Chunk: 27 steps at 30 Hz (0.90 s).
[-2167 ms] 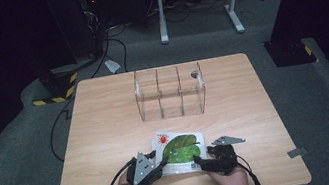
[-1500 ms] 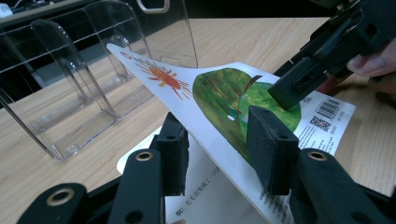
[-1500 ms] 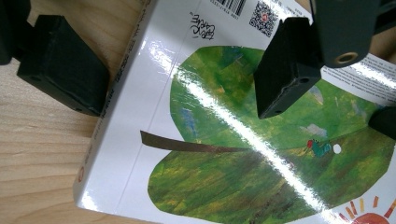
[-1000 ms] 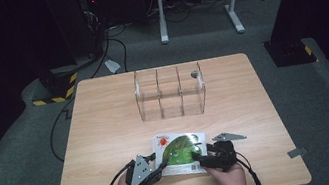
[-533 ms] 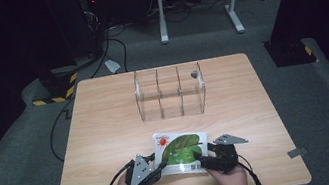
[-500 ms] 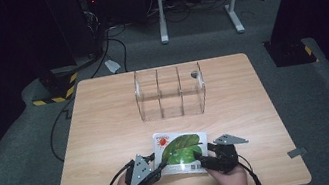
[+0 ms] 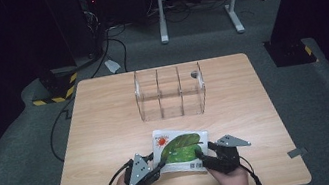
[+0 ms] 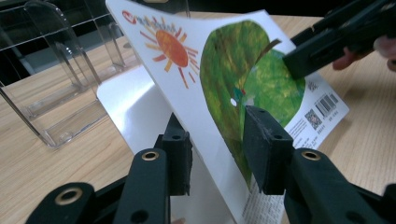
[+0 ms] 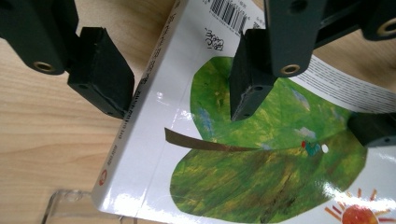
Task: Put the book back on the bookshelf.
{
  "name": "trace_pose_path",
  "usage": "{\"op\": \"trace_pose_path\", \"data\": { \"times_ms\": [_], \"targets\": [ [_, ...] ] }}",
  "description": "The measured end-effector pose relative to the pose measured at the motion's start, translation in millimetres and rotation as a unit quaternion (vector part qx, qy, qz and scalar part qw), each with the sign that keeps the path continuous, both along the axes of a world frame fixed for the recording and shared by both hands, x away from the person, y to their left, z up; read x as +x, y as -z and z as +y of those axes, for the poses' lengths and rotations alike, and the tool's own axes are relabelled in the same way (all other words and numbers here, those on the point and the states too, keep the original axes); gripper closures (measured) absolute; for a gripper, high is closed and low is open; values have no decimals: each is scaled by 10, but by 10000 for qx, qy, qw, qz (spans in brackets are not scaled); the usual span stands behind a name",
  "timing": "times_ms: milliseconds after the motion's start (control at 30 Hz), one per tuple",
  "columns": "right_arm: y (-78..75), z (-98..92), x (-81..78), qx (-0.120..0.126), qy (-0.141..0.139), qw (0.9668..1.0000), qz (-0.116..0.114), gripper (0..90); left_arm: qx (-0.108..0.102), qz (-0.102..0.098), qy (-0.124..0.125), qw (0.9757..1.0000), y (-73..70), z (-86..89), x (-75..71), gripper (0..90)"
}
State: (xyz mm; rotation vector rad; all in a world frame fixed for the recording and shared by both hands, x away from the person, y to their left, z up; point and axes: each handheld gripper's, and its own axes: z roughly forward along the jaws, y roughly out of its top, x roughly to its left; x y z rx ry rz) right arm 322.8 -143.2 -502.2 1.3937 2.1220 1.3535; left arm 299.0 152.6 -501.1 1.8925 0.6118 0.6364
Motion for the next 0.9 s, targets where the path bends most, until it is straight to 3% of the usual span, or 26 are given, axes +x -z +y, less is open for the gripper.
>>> {"op": "trace_pose_path", "data": {
  "times_ms": [367,500,900],
  "targets": [
    [-133,-65,-102,118,170,9977,-644,443,461,116,-179,9987,84,-56,34,649],
    [-145,-57,-122,68,144,9975,-694,442,454,238,-279,9983,116,-60,65,654],
    [-163,-73,-154,120,95,9966,-815,440,575,330,-298,9974,148,-81,87,651]
  ]
}}
